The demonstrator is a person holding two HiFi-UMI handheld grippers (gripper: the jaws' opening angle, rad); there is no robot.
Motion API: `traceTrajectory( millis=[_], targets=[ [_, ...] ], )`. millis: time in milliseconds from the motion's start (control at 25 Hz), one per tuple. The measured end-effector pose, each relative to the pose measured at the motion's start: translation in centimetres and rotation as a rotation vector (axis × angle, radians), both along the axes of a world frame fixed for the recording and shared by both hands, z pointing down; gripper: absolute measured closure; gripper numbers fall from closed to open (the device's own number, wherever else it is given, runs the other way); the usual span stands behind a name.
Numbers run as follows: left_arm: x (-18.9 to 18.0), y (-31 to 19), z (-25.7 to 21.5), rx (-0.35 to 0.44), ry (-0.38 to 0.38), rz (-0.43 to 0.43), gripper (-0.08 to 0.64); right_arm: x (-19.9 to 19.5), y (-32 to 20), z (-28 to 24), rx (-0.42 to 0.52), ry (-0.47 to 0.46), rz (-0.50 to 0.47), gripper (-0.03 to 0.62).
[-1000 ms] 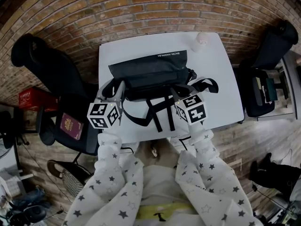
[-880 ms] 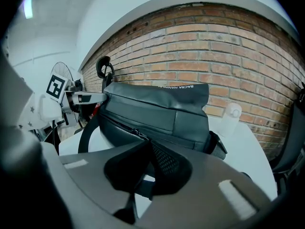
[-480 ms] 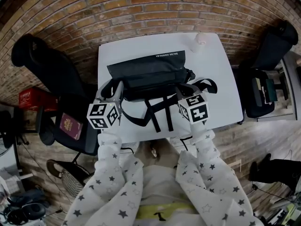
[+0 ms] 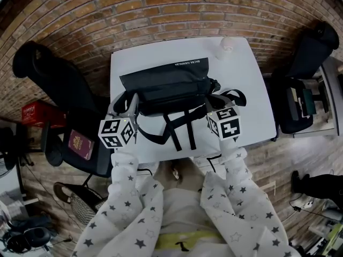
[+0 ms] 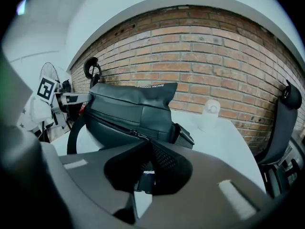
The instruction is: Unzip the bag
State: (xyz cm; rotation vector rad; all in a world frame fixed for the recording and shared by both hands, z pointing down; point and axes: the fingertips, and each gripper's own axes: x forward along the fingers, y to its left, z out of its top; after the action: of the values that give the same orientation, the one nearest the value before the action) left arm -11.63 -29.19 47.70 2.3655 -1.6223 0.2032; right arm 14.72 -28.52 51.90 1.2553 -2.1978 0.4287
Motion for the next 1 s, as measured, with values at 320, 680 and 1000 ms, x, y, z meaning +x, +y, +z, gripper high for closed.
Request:
traceTrajectory(
  millis=[320,680,1000],
  targets=[
    [-0.3,0.0,0.0,0.001,-0.001,-0.010,0.423,0.7,-0.2,0.1,0.005,0.013,0.026,0.578],
    [-0.5,0.0,0.0,0.003,-0.003,-0.025,0.423,2.7,-0.3,0.1,0.005,0.020,0.078,0.578],
    [-0.8,0.0,0.0,0.003,-0.004,-0.030,0.423,3.2,-0.6,0.1,0.008,0.025,0.103,0.578]
  ],
)
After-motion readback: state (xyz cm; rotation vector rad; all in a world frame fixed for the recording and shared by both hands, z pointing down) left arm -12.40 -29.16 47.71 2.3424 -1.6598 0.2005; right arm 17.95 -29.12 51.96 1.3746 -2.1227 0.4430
